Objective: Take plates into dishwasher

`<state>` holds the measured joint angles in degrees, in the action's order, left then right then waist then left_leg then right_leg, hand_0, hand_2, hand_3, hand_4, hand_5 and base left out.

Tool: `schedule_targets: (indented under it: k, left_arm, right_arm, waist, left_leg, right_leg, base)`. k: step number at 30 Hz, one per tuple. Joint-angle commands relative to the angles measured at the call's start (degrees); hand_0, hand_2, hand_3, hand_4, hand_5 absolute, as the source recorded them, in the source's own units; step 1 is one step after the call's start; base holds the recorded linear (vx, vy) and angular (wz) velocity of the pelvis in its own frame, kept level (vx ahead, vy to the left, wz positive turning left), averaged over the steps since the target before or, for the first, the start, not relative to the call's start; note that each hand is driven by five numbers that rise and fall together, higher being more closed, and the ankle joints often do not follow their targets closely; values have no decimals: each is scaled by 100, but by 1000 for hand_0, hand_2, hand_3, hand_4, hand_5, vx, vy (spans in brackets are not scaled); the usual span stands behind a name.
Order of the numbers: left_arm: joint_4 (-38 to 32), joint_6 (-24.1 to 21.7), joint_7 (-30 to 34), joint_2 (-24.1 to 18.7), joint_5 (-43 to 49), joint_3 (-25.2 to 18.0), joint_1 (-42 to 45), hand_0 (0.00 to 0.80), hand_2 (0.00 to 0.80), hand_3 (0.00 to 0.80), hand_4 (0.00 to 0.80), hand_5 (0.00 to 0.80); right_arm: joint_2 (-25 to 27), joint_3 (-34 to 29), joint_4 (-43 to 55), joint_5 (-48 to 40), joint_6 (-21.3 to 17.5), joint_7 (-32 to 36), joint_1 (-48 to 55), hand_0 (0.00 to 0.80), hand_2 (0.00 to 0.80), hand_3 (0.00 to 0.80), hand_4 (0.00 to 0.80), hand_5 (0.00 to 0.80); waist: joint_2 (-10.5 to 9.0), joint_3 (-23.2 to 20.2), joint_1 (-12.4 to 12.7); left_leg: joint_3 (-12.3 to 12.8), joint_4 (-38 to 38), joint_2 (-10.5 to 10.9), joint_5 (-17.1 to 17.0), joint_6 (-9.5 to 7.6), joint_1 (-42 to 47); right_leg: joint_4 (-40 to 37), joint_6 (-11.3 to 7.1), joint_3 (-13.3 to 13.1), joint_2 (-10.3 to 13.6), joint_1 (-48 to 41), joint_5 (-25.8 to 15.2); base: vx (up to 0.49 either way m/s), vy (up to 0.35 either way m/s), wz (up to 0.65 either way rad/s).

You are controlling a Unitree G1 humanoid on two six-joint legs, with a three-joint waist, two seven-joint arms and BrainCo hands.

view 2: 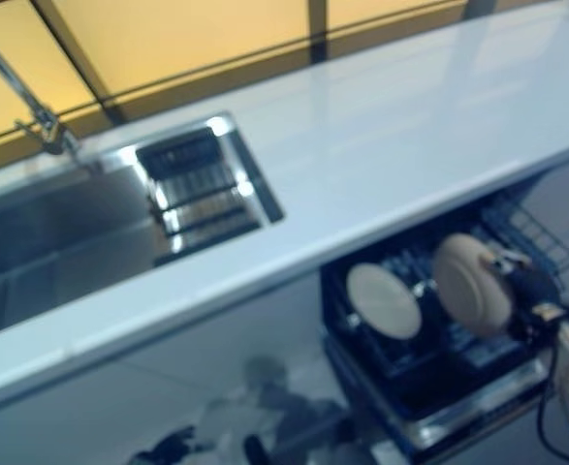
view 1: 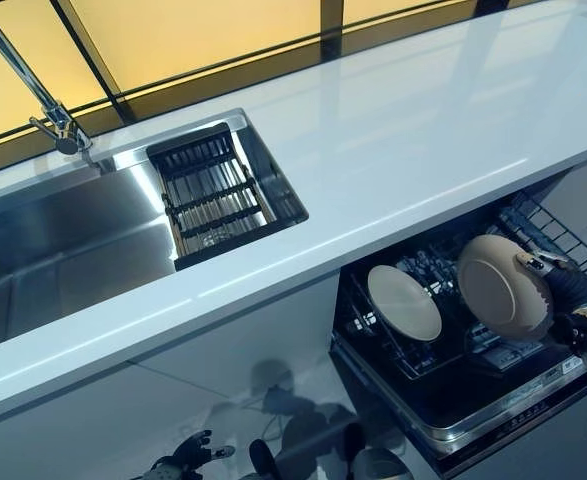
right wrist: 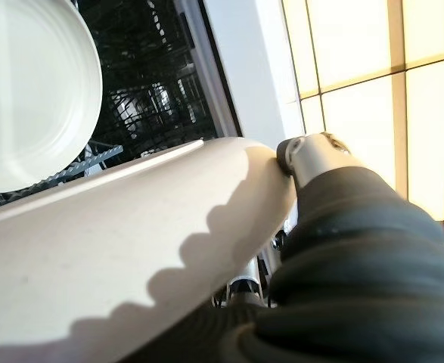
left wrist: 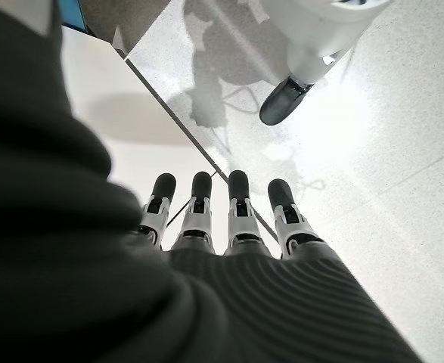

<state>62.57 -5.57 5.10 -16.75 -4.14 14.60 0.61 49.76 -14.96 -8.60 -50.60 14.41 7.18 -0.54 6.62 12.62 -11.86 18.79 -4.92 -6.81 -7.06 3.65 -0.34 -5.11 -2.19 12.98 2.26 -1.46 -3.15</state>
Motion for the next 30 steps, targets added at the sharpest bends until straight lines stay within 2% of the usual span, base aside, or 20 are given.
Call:
schedule_targets:
  k: [1, 11, 14, 30]
  left_arm:
    - [-14, -86, 53, -483, -161, -151, -286, 0, 0, 0, 0, 0]
    - [-71, -96, 99, -448, -200, -65, -324, 0, 0, 0, 0, 0]
    - [-122, -89, 114, -443, -214, -40, -325, 0, 0, 0, 0, 0]
    - [-239, -32, 136, -507, -197, 79, -404, 0, 0, 0, 0, 0]
  right_arm:
    - [-236, -67, -123, 105, -236, -127, -802, 800, 800, 800, 800, 800]
    - [60, -121, -357, 308, -181, -351, -1095, 800, 800, 800, 800, 800]
    - [189, -125, -451, 426, -124, -389, -1204, 800, 800, 800, 800, 800]
    - [718, -105, -875, 908, 161, -398, -1526, 800, 800, 800, 800, 800]
  waist:
    - [-567, 181, -14]
    - [-414, 309, -6]
    - [-385, 342, 4]
    - [-365, 459, 62]
  left_leg:
    - [364, -8, 283, 961, -104, 411]
    - [309, -8, 290, 907, -56, 332]
    - [360, -8, 286, 873, -68, 280]
    - [304, -8, 292, 834, -47, 198]
  right_leg:
    - [178, 118, -101, -121, 63, 707]
    - [272, 163, -113, -92, 186, 758]
    - [283, 204, -81, -94, 248, 747]
    - [394, 226, -47, -81, 366, 777]
  base:
    - [0, 0, 0]
    - [0, 0, 0]
    - [0, 0, 0]
    - [0, 0, 0]
